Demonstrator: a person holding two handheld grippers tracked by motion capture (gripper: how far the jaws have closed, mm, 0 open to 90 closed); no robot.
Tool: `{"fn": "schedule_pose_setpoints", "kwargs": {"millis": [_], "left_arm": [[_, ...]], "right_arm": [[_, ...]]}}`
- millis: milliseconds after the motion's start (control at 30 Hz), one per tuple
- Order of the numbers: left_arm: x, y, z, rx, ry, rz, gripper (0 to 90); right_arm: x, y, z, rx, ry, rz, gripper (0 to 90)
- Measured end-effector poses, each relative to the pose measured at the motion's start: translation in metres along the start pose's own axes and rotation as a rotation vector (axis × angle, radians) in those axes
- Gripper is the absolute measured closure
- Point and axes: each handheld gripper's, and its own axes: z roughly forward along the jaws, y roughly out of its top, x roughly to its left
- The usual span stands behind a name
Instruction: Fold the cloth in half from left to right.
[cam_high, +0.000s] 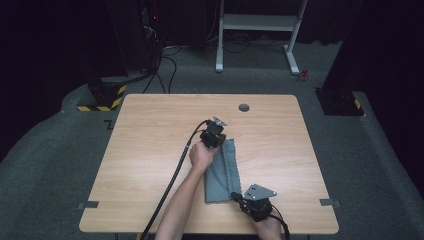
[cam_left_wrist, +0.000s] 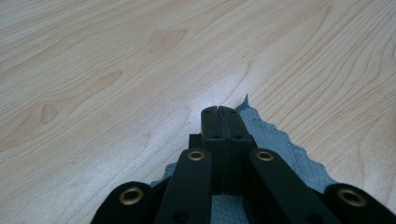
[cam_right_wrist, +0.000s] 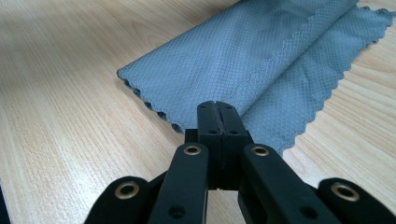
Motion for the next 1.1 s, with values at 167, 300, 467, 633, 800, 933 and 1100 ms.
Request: {"fn": "schedule_pose_setpoints", "kwargs": {"millis": [167, 300, 467, 633, 800, 933, 1100], "left_arm": [[-0.004, 0.001, 0.005, 0.005, -0.002, 0.008, 90.0], [-0.010, 0.003, 0.009, 0.008, -0.004, 0.013, 90.0], [-0.014, 0.006, 0.013, 0.008, -0.007, 0.020, 89.8], [-0.016, 0.005, 0.016, 0.012, -0.005, 0.009, 87.5], [-0.012, 0.006, 0.008, 0.005, -0.010, -0.039, 59.1], [-0.009, 0.001, -0.011, -0.032, 0.006, -0.046, 51.5], [-0.007, -0.023, -0.037, -0.053, 0.010, -0.044, 48.3]], "right_arm": [[-0.003, -0.002, -0.005, 0.006, -0.017, 0.000, 90.0], [-0.005, -0.004, -0.005, 0.022, -0.020, 0.007, 90.0], [-0.006, -0.006, -0.005, 0.032, -0.019, 0.020, 90.0], [-0.009, -0.007, -0.006, 0.041, -0.017, 0.043, 88.9], [-0.015, -0.008, -0.010, 0.032, -0.031, 0.071, 80.6], [-0.021, -0.005, -0.017, 0.006, -0.058, 0.079, 79.0], [-0.030, 0.009, -0.012, 0.006, -0.074, 0.046, 79.9]]}}
